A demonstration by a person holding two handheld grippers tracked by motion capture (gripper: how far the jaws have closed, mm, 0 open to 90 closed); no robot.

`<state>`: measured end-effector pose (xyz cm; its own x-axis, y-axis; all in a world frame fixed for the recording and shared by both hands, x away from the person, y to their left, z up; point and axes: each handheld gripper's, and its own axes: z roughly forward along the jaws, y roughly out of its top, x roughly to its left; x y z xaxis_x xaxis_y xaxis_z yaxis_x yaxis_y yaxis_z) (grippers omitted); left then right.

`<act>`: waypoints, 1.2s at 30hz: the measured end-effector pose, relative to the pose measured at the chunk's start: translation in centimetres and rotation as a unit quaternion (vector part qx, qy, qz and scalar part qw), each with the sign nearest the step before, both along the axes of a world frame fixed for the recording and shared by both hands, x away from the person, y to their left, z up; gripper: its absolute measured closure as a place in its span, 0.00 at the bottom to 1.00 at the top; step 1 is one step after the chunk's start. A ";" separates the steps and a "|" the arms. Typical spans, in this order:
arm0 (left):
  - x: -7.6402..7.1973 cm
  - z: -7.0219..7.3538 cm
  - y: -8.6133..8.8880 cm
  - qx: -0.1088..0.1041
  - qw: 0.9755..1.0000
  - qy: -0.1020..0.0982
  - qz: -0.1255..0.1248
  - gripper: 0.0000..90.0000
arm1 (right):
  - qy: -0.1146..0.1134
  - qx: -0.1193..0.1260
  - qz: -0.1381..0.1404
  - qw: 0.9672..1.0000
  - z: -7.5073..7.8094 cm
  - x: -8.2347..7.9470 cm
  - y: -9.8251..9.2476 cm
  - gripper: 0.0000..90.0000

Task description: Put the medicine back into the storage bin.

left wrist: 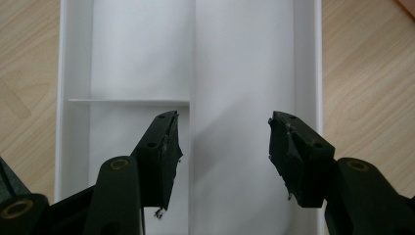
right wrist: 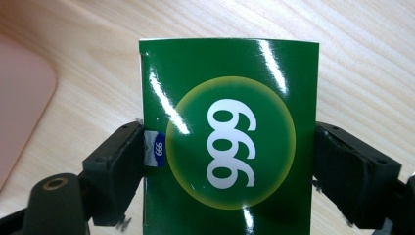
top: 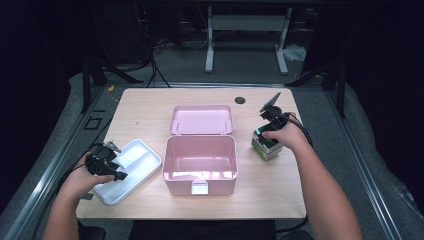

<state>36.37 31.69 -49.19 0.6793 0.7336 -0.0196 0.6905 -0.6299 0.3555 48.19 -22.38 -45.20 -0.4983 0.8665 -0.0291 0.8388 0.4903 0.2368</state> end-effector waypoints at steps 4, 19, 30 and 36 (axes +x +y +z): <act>0.0 0.0 0.0 -0.001 1.000 0.000 0.002 0.50 | -0.001 -0.004 0.017 1.000 0.6 -0.4 0.2 0.19; 0.0 -0.2 0.0 0.001 1.000 0.004 0.000 0.50 | -0.009 0.001 0.098 0.995 4.4 -1.9 1.0 0.19; 0.0 -0.2 0.0 -0.002 1.000 0.005 0.001 0.49 | -0.031 -0.026 0.240 0.970 7.1 -3.5 2.0 0.19; 0.1 -0.3 0.0 -0.002 1.000 0.006 -0.001 0.49 | -0.035 -0.041 0.288 0.956 8.0 -4.1 2.6 0.20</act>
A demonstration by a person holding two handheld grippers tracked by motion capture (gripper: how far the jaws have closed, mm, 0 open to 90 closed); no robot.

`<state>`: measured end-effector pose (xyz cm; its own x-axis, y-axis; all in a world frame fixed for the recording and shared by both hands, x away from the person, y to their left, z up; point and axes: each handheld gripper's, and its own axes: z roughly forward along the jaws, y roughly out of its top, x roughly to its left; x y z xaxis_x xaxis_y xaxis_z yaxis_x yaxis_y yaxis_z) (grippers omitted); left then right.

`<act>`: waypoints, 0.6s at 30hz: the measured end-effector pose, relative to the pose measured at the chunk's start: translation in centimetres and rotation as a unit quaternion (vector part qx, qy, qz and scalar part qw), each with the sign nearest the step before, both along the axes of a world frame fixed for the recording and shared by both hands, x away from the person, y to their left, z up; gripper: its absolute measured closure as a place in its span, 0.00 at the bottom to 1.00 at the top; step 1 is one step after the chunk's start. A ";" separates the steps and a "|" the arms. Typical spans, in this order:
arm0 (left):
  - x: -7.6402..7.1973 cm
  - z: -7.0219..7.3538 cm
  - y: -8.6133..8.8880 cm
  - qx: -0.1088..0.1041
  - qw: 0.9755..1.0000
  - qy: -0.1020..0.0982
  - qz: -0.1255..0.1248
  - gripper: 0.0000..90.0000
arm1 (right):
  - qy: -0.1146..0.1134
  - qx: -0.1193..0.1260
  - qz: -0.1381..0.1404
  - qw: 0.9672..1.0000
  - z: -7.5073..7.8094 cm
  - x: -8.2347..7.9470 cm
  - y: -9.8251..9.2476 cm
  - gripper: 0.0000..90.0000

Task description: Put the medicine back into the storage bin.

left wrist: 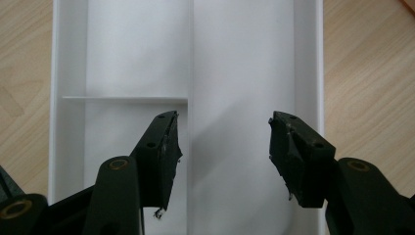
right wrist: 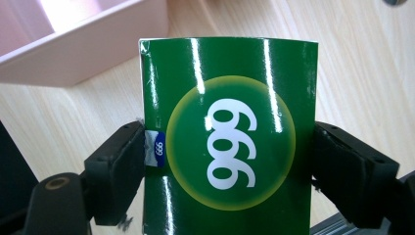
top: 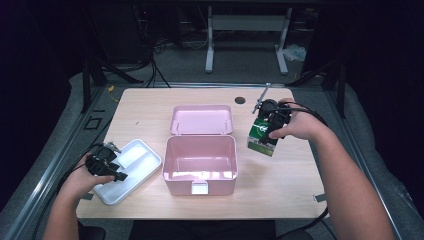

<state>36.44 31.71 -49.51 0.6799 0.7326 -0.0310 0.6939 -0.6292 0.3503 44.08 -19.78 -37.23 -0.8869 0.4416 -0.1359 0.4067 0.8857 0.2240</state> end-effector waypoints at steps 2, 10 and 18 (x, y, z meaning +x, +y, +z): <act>0.0 0.0 0.0 -0.001 1.000 0.000 0.000 0.49 | 0.001 0.001 0.017 1.000 0.3 -0.2 0.2 0.20; 0.0 0.0 0.0 0.000 1.000 0.000 -0.001 0.49 | 0.020 0.016 0.071 0.997 2.1 -1.5 1.8 0.20; 0.0 0.1 0.0 0.001 1.000 -0.001 0.000 0.49 | 0.005 0.020 0.122 0.992 4.3 -2.9 4.9 0.20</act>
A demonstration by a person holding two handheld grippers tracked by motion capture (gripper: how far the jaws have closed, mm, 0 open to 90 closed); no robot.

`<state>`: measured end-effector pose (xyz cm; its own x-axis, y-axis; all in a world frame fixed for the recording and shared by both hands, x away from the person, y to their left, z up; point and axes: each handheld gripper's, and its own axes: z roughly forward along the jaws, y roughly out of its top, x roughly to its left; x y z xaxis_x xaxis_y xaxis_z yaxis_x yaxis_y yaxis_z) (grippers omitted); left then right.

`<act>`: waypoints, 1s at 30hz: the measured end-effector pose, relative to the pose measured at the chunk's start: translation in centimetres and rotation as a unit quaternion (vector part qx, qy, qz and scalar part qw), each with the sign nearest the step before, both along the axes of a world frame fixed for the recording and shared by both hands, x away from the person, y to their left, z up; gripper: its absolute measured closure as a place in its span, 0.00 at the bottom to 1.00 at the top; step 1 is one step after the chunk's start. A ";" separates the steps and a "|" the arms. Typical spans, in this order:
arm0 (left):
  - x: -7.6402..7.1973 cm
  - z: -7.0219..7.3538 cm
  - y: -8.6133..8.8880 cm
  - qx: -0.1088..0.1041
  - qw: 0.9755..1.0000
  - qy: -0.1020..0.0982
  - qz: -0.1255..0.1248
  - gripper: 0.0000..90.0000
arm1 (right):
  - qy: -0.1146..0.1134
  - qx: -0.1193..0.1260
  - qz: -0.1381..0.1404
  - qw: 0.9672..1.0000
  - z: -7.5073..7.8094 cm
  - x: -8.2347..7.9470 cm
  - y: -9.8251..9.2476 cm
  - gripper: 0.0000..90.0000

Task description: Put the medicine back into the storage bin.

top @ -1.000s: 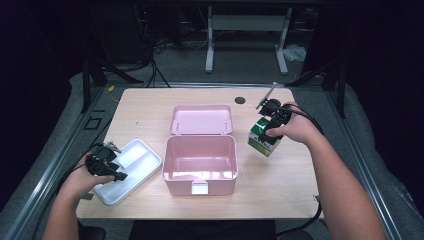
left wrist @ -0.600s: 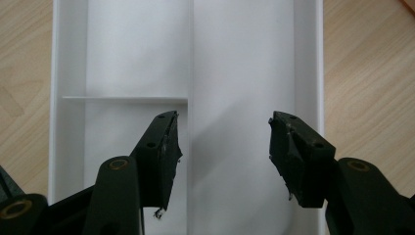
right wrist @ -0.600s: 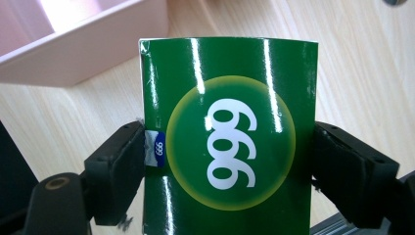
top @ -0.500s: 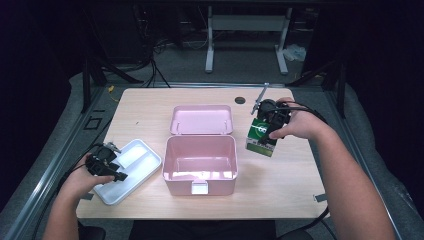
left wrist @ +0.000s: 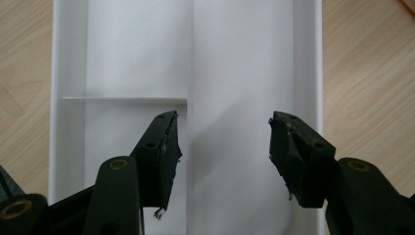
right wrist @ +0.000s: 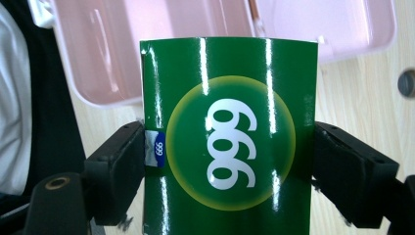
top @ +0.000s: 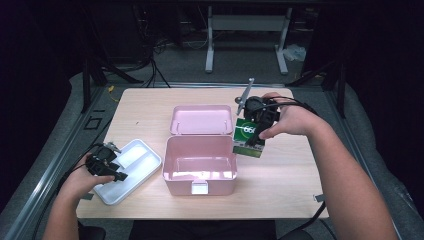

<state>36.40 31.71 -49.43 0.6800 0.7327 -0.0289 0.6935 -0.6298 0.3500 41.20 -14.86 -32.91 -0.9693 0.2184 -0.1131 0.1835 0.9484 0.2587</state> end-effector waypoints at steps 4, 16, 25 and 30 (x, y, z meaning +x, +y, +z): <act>0.0 0.0 0.0 0.000 1.000 0.000 -0.001 0.49 | 0.002 0.010 0.026 1.000 0.4 -0.4 2.1 0.20; 0.0 0.0 0.1 -0.001 1.000 0.001 0.000 0.49 | 0.002 0.006 0.075 0.997 -0.5 -1.2 6.4 0.20; 0.0 0.0 0.0 0.001 1.000 0.001 -0.003 0.49 | 0.010 0.005 0.087 0.996 -1.5 -1.4 7.5 0.20; 0.0 -0.1 0.0 0.001 1.000 0.004 -0.002 0.49 | 0.009 0.006 0.091 0.996 -2.7 -1.3 8.0 0.19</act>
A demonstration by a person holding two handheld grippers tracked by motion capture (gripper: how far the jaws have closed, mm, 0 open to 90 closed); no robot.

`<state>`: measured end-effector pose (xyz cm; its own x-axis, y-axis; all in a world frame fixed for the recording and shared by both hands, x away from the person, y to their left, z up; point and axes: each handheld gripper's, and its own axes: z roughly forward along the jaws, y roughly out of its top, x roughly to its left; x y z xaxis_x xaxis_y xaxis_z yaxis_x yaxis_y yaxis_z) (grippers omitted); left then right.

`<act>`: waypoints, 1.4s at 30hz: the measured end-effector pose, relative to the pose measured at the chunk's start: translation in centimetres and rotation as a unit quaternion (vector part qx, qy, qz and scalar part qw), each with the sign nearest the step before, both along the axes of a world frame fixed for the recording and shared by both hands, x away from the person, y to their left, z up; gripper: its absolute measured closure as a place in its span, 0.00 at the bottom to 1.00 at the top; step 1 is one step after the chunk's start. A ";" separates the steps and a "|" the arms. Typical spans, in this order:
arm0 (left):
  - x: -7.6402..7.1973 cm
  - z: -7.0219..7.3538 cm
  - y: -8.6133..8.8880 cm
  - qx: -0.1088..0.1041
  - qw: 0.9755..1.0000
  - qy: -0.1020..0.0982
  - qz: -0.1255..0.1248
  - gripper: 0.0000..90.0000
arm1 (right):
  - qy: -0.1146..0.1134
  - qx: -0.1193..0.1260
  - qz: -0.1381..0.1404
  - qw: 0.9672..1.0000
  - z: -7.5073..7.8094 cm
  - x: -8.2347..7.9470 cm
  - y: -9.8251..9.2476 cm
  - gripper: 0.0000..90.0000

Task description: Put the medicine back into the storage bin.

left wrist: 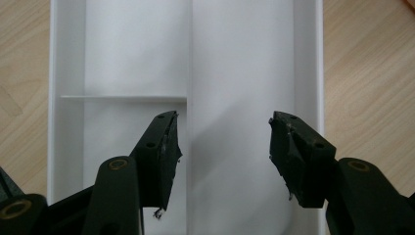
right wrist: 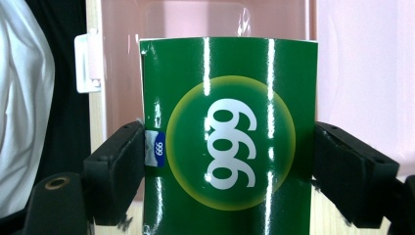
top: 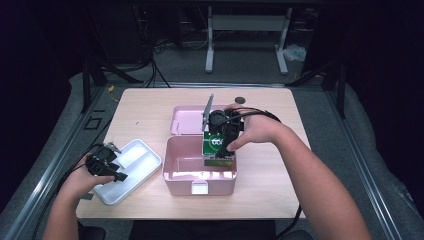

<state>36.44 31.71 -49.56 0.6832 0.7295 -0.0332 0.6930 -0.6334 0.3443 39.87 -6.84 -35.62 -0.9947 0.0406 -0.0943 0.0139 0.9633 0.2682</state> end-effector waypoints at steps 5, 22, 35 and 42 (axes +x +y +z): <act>0.0 -0.2 -0.1 0.003 1.000 0.006 -0.002 0.48 | 0.006 -0.009 0.000 1.000 -1.6 -0.1 0.5 0.19; 0.0 -0.2 -0.1 0.004 1.000 0.005 -0.006 0.48 | 0.004 -0.014 -0.010 1.000 -7.3 0.4 1.1 0.19; 0.0 -0.2 0.0 0.005 1.000 0.005 -0.005 0.48 | 0.005 -0.024 -0.021 0.999 -10.1 1.0 0.8 0.18; 0.0 -0.2 0.0 0.006 1.000 0.004 -0.006 0.48 | 0.003 -0.027 -0.030 0.999 -10.6 1.2 0.8 0.17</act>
